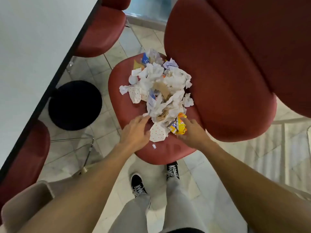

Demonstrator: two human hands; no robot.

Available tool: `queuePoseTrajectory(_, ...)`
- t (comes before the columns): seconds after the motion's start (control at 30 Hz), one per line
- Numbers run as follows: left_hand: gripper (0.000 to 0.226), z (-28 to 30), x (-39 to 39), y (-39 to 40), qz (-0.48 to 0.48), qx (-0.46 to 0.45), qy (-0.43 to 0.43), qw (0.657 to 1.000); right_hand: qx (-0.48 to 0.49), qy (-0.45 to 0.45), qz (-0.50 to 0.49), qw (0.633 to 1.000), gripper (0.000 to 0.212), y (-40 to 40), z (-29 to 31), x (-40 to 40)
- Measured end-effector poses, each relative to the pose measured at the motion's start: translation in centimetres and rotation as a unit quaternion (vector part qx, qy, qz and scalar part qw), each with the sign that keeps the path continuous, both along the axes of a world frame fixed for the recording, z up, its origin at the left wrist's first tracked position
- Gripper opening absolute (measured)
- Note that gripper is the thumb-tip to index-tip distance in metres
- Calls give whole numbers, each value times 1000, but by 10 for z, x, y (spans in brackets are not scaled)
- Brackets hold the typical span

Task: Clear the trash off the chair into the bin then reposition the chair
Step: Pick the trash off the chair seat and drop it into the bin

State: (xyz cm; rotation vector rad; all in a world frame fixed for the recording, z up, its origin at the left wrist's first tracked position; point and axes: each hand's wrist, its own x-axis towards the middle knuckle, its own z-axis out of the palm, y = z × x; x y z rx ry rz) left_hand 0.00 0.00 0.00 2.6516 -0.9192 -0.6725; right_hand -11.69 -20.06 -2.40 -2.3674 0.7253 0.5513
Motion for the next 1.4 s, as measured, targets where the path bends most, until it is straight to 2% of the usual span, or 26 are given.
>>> queuePoseTrajectory(0.13,63,-40,1,-26,79,11,70,994,22,29,-16,999,79,-14,-32,8)
queuePoseTrajectory(0.3,75,-87,-4,-49,166,22,144,975,31,11,-50,998,87,-31,-76,16)
queuePoseTrajectory(0.47,100,-128,-9,-55,236,55,203,949,23,29,-44,998,91,-43,-106,26)
queuePoseTrajectory(0.63,111,-151,-14,-53,280,64,229,930,40,13,-31,999,79,-50,-123,33)
queuePoseTrajectory(0.73,93,-156,-17,-51,283,77,203,934,28,4,-19,999,57,-51,-123,35)
queuePoseTrajectory(0.87,30,-151,-18,-49,308,62,186,931,21,12,20,1000,25,-47,-115,39)
queuePoseTrajectory(0.93,12,-143,-17,-50,319,53,186,928,29,10,30,999,18,-46,-107,42)
queuePoseTrajectory(1.03,5,-132,-17,-48,323,46,188,926,31,12,52,998,18,-44,-95,47)
queuePoseTrajectory(1.4,12,-75,-25,-6,408,-36,168,897,37,-11,89,995,14,-13,-32,56)
